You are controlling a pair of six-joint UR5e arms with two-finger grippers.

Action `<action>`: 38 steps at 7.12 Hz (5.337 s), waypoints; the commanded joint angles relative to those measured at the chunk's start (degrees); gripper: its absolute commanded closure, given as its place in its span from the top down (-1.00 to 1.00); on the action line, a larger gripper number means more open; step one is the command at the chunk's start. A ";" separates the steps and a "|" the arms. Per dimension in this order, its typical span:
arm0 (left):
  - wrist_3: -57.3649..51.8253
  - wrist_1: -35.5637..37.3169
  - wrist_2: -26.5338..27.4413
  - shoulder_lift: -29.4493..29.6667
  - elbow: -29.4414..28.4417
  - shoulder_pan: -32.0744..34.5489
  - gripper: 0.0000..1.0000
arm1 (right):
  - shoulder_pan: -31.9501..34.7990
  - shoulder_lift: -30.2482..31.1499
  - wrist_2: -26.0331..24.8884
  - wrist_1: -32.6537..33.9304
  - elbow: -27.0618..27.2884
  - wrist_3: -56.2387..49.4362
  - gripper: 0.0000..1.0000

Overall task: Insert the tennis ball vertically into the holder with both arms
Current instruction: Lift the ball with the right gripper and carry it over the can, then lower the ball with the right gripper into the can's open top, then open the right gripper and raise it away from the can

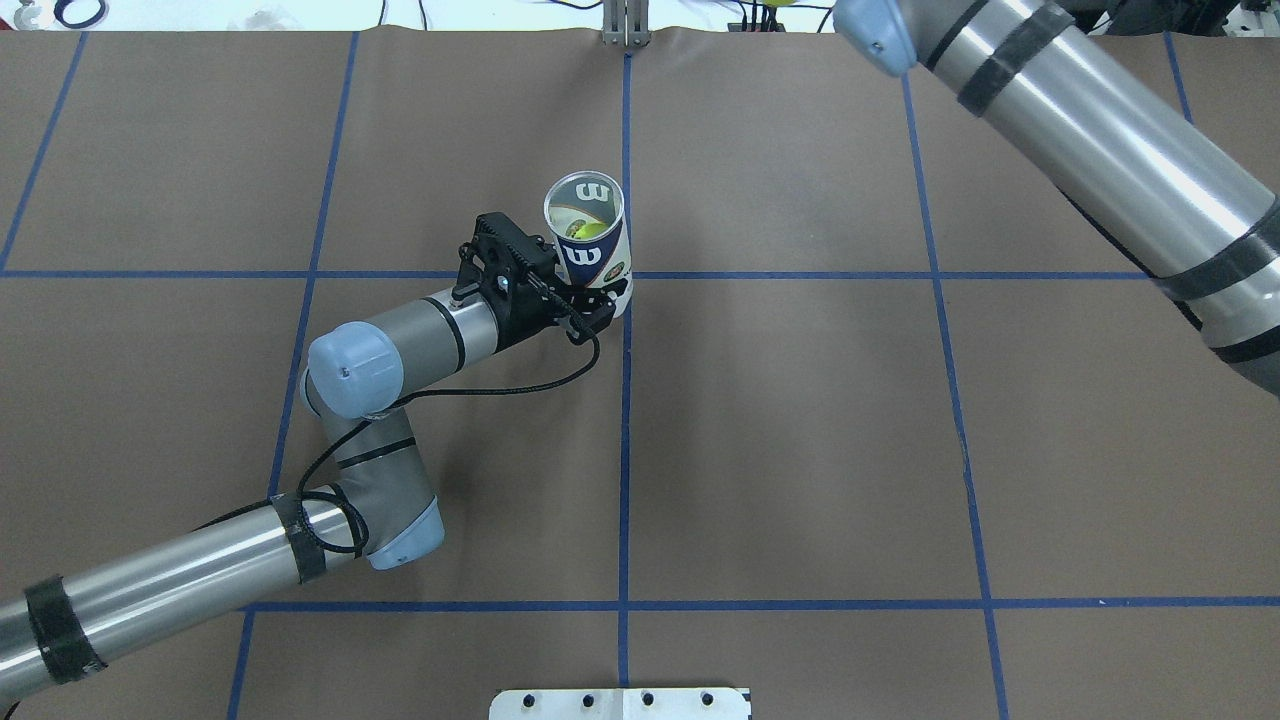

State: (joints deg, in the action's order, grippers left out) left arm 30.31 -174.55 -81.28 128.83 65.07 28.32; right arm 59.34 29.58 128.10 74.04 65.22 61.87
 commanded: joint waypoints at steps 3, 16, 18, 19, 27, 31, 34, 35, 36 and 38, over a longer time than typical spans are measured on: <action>0.01 0.00 0.07 0.36 -0.03 -0.02 0.47 | -8.70 -7.17 2.32 8.53 8.05 14.07 -1.00; -0.17 0.00 -0.02 0.28 -0.29 0.33 0.47 | -13.81 1.71 1.97 15.79 18.02 13.01 0.97; -0.17 0.00 -0.02 0.28 -0.29 0.59 0.47 | -13.81 1.45 2.32 15.79 18.28 13.01 0.98; -0.17 0.00 -0.02 0.28 -0.29 0.59 0.47 | -13.81 1.36 2.50 15.79 18.45 13.01 0.98; -0.08 0.09 -0.02 0.28 -0.29 0.51 0.47 | -12.58 1.79 1.72 13.86 19.87 12.93 -1.00; -0.17 0.09 0.07 0.28 -0.38 0.51 0.47 | -14.77 2.32 -0.75 11.31 16.00 12.13 -1.00; -0.17 0.09 0.07 0.28 -0.38 0.51 0.47 | -13.99 2.24 -0.40 11.13 16.61 12.05 -1.00; -0.17 0.00 0.07 0.19 -0.38 0.51 0.51 | -13.20 2.24 -0.05 11.04 16.87 11.52 -0.21; -0.17 0.00 -0.02 0.01 -0.46 0.51 0.55 | -13.02 2.41 -0.05 9.30 17.31 11.61 0.99; -0.17 0.00 0.07 -0.07 -1.08 0.33 0.59 | -10.92 2.50 1.43 9.28 17.84 11.78 1.00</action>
State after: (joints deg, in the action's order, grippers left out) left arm 30.15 -174.55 -81.23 128.81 64.27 28.74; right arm 47.12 32.02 128.49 83.52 82.82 73.60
